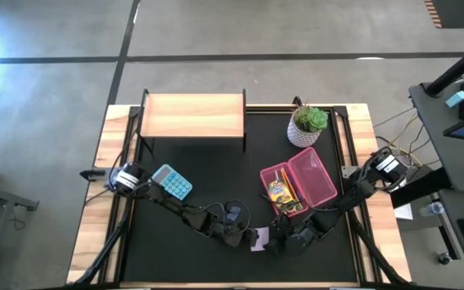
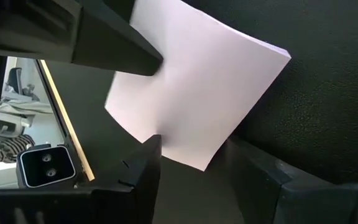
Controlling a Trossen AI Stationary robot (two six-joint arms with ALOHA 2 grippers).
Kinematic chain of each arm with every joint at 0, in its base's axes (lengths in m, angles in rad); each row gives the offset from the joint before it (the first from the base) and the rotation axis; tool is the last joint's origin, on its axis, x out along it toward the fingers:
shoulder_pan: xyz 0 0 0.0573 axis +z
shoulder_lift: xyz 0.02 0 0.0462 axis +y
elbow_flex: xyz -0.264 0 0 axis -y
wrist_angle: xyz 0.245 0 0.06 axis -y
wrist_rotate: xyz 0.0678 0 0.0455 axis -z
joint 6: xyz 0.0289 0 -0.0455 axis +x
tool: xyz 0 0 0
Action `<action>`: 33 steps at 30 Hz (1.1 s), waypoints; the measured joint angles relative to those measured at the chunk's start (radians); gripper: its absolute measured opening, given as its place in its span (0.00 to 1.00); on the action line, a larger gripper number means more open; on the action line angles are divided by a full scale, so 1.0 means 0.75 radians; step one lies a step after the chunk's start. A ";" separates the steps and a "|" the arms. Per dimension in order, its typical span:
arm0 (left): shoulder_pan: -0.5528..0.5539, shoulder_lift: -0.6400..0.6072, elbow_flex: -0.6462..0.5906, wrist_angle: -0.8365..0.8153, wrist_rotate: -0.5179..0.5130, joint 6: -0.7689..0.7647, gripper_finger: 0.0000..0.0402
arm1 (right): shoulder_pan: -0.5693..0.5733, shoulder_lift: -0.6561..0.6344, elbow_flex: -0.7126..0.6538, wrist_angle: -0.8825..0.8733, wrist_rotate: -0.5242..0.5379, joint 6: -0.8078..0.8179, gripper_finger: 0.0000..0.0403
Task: Pack school essentials
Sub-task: Put the purple sticky notes into the pink supply box
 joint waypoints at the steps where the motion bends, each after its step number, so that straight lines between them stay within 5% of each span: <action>1: 0.000 -0.004 0.000 0.000 0.000 0.005 0.34 | 0.001 -0.001 0.000 0.001 -0.010 0.000 0.40; 27: -0.002 -0.037 -0.004 0.117 0.062 0.179 0.34 | 0.017 -0.068 -0.002 0.003 -0.053 -0.070 0.40; 33: -0.002 -0.037 -0.004 0.119 0.062 0.180 0.22 | 0.016 -0.068 -0.002 0.001 -0.053 -0.084 0.40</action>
